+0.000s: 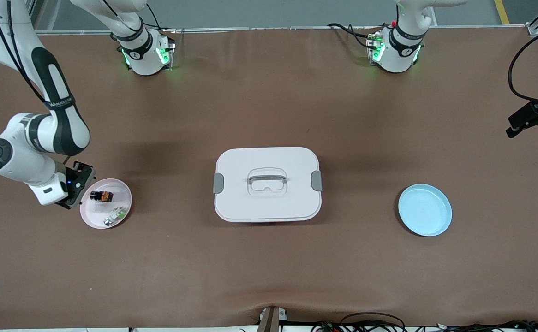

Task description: Transfer orange switch to right arm and place

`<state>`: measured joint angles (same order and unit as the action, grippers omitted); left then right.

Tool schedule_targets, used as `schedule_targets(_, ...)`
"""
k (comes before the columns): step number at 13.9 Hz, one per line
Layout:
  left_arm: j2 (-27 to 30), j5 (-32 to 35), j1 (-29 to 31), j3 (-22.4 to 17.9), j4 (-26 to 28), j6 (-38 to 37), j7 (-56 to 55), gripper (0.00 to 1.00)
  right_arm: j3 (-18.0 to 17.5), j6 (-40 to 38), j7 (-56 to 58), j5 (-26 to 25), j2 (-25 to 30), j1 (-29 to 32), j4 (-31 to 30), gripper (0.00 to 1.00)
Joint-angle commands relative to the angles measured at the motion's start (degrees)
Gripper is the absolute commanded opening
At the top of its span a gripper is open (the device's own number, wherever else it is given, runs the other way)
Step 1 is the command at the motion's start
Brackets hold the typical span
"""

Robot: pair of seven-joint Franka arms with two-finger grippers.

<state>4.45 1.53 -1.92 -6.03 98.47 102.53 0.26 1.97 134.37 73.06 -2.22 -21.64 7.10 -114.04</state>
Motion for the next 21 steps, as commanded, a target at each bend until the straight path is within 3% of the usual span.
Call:
schedule_targets(1,-1.1,-0.7,-0.2,0.0,-2.7,0.0,0.6,1.00,-1.0,-7.0,-7.7,-0.2,3.9,1.1,1.7,1.00)
schedule_targets(5,-3.3,-0.7,-0.2,0.7,-6.4,0.0,0.1,1.00,-0.7,-22.0,-8.5,4.5,3.7,4.1,11.9,1.00)
schedule_targets(8,-4.7,-0.7,0.2,1.9,-8.7,-0.3,0.0,1.00,-0.7,-24.3,-11.2,6.5,3.7,6.2,14.2,1.00)
schedule_targets(14,-4.4,-0.8,-1.2,5.2,-10.1,-3.7,-2.6,1.00,-0.7,-36.4,-19.9,6.4,4.2,7.4,23.9,1.00)
schedule_targets(19,-4.5,-0.7,-2.6,4.8,-10.0,-4.7,-2.6,1.00,-1.0,-43.0,-35.7,6.4,7.4,7.8,27.9,1.00)
schedule_targets(21,-4.4,-0.8,-1.9,4.9,-9.8,-6.1,-1.9,1.00,-0.8,-45.1,-36.1,6.4,8.1,8.1,28.7,1.00)
